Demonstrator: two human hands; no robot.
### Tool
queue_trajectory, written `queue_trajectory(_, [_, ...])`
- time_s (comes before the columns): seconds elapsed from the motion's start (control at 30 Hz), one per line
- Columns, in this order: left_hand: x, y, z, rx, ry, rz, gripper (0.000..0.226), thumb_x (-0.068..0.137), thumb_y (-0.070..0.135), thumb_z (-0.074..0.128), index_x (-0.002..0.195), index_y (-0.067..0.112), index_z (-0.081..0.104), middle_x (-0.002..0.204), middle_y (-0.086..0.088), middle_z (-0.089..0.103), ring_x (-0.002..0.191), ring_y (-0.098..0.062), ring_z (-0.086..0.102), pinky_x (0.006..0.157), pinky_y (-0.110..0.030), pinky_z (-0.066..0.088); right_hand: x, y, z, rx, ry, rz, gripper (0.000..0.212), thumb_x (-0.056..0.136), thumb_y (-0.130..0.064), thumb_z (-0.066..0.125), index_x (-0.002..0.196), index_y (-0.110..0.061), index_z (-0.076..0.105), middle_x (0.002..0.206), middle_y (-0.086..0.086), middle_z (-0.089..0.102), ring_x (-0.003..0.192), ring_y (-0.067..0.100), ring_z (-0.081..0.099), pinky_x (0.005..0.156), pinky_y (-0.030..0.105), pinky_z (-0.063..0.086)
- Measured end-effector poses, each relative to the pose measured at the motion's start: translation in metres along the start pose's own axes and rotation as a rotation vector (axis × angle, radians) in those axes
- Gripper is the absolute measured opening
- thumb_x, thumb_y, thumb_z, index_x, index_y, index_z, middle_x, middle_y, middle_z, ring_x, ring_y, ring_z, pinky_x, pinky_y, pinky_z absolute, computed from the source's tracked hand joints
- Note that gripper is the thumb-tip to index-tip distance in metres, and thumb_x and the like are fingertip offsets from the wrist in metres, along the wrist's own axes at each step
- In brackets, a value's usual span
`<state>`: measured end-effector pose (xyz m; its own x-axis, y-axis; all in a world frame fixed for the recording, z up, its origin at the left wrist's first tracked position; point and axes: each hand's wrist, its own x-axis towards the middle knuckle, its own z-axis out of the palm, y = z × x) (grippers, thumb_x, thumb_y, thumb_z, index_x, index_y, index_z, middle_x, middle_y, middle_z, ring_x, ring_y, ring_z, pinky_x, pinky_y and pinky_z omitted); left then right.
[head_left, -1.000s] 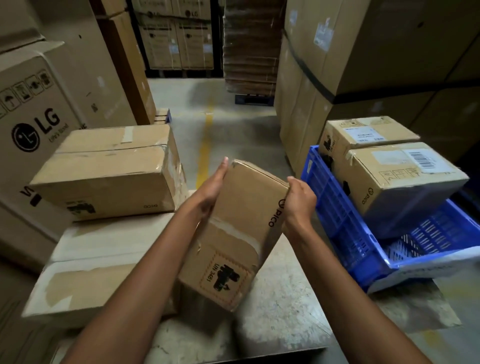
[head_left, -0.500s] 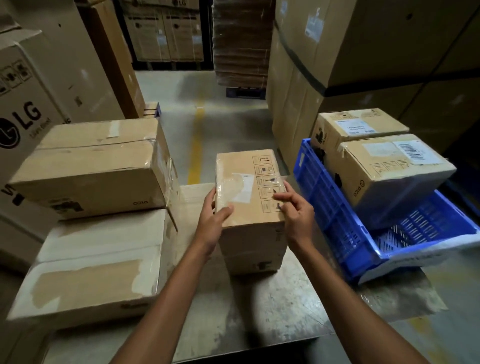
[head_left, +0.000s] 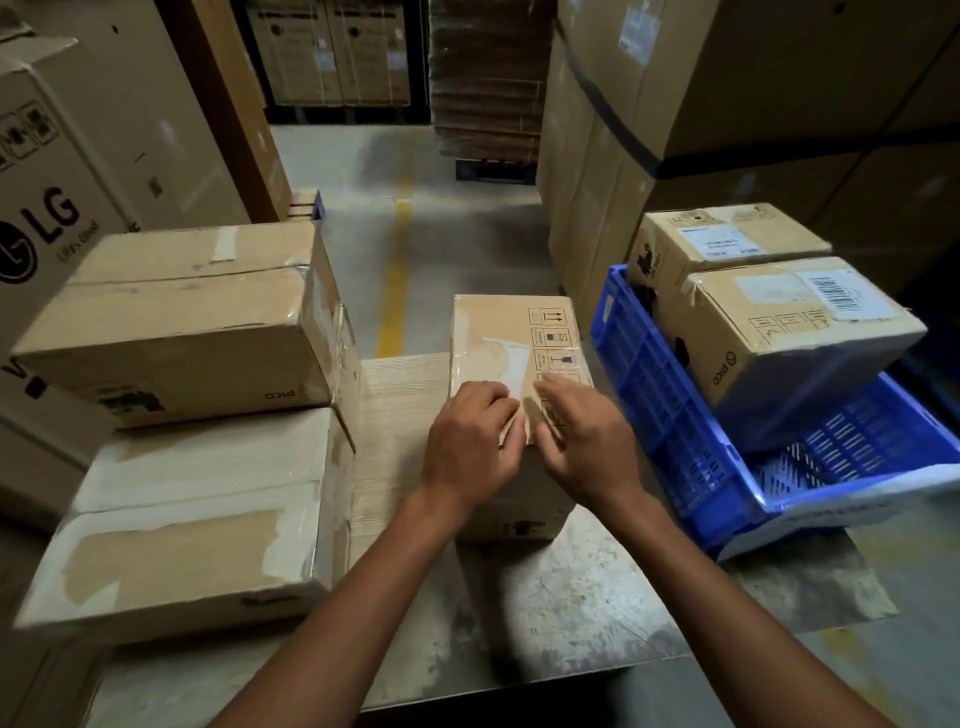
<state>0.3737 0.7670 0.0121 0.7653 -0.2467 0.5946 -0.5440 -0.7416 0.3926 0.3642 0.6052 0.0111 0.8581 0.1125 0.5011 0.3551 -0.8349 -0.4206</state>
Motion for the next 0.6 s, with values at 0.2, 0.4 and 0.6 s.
queue_trajectory(0.2, [0.005, 0.005, -0.002, 0.046, -0.104, -0.08, 0.01, 0.089, 0.013, 0.064, 0.094, 0.009, 0.071, 0.094, -0.003, 0.064, 0.086, -0.019, 0.056, 0.067, -0.036, 0.054, 0.006, -0.001, -0.005, -0.139, -0.092, -0.067, 0.032, 0.09, -0.031, 0.052, 0.104, -0.013, 0.074, 0.114, 0.006, 0.074, 0.104, 0.023, 0.068, 0.086, 0.037, 0.054])
queue_trajectory(0.4, [0.031, 0.0, -0.005, 0.072, -0.297, -0.101, 0.027, 0.095, 0.023, 0.057, 0.118, 0.012, 0.066, 0.131, -0.011, 0.057, 0.12, -0.026, 0.05, 0.1, -0.044, 0.048, 0.047, 0.002, -0.015, -0.259, -0.294, -0.04, 0.032, 0.097, -0.037, 0.055, 0.12, -0.017, 0.065, 0.114, 0.004, 0.061, 0.103, 0.02, 0.053, 0.085, 0.036, 0.046])
queue_trajectory(0.6, [0.033, -0.01, -0.003, 0.195, -0.5, -0.224, 0.057, 0.105, 0.04, 0.035, 0.155, 0.014, 0.03, 0.165, -0.009, 0.02, 0.152, -0.024, 0.017, 0.122, -0.037, 0.014, 0.046, 0.007, -0.001, -0.252, -0.433, 0.006, 0.053, 0.105, -0.04, 0.039, 0.152, -0.016, 0.041, 0.162, 0.01, 0.033, 0.152, 0.023, 0.025, 0.123, 0.039, 0.016])
